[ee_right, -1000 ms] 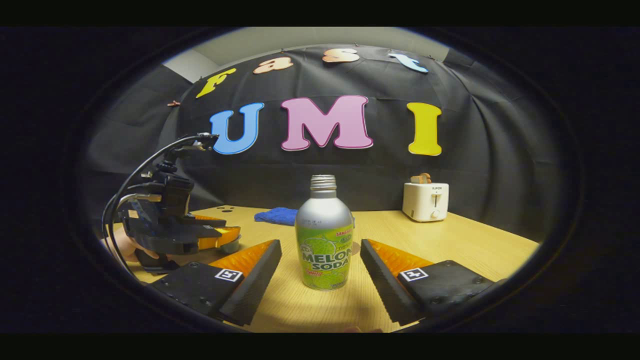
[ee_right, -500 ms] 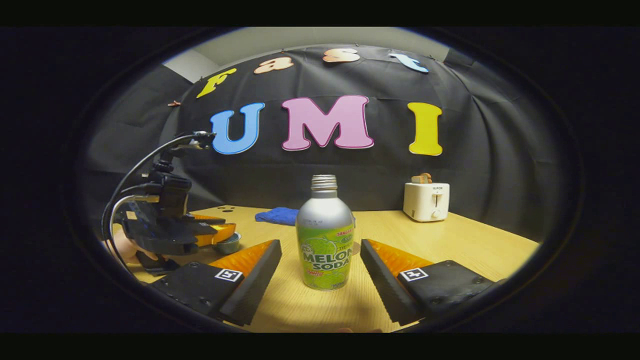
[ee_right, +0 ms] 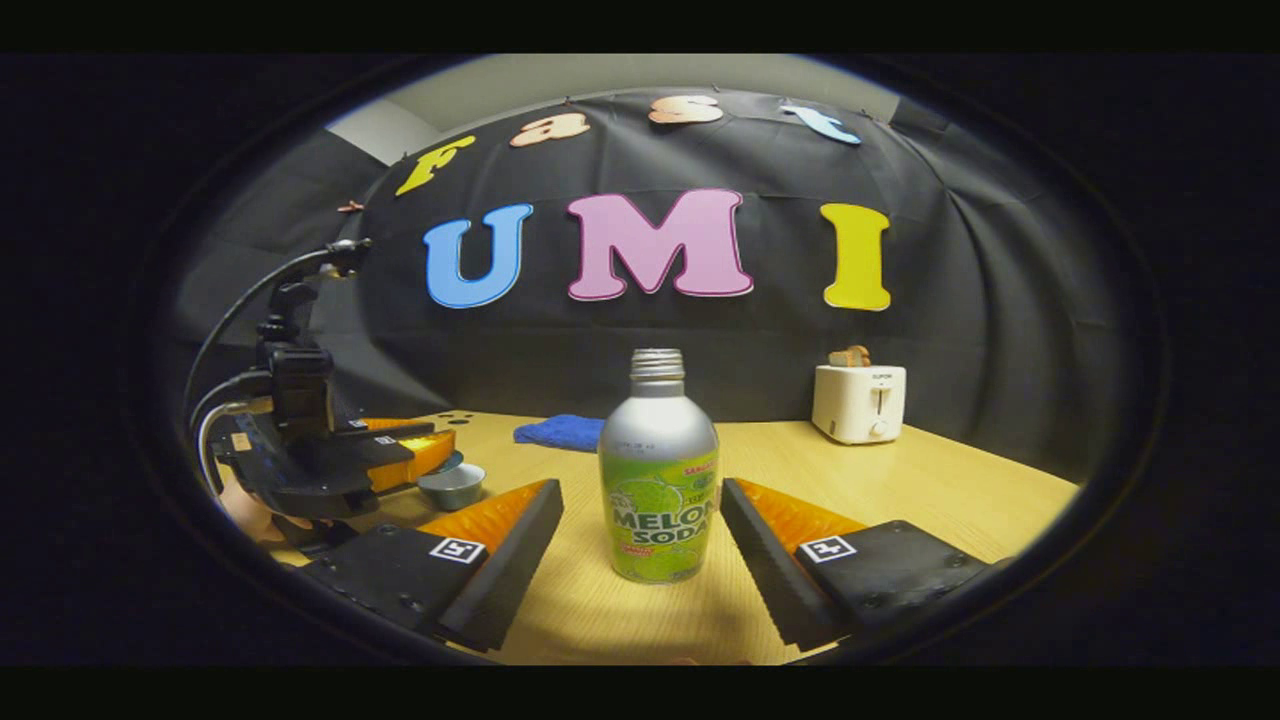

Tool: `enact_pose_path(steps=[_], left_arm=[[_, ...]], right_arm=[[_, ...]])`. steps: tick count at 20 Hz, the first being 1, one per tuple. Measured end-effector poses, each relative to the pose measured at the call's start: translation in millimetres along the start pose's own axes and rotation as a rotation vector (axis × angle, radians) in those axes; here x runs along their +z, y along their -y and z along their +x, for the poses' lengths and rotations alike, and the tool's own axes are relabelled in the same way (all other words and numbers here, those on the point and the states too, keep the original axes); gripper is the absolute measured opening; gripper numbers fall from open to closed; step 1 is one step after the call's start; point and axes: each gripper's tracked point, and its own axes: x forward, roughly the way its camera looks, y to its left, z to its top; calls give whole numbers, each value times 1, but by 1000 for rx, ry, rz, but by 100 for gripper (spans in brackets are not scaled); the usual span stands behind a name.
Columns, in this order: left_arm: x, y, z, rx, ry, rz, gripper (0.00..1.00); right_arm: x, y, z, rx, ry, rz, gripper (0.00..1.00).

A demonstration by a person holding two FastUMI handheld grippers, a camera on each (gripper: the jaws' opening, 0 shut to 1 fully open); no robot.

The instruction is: Open the teacup lid with one hand, grasp the water bottle and pour water into the teacup with the other hand; after pouring, place the water bottle on the coaster and then close the teacup lid.

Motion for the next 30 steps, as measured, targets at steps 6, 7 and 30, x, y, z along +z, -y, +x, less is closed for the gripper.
enact_pose_path(steps=[6, 7, 30], left_arm=[[-5, -19, -9, -4, 6, -187, 30], [-5, -22, -10, -1, 10, -184, 30], [-3, -14, -34, -82, 22, -176, 29]], right_arm=[[0, 3, 9, -16, 1, 0, 98], [0, 3, 9, -18, 0, 0, 98], [-2, 11, 59, -27, -8, 1, 83]])
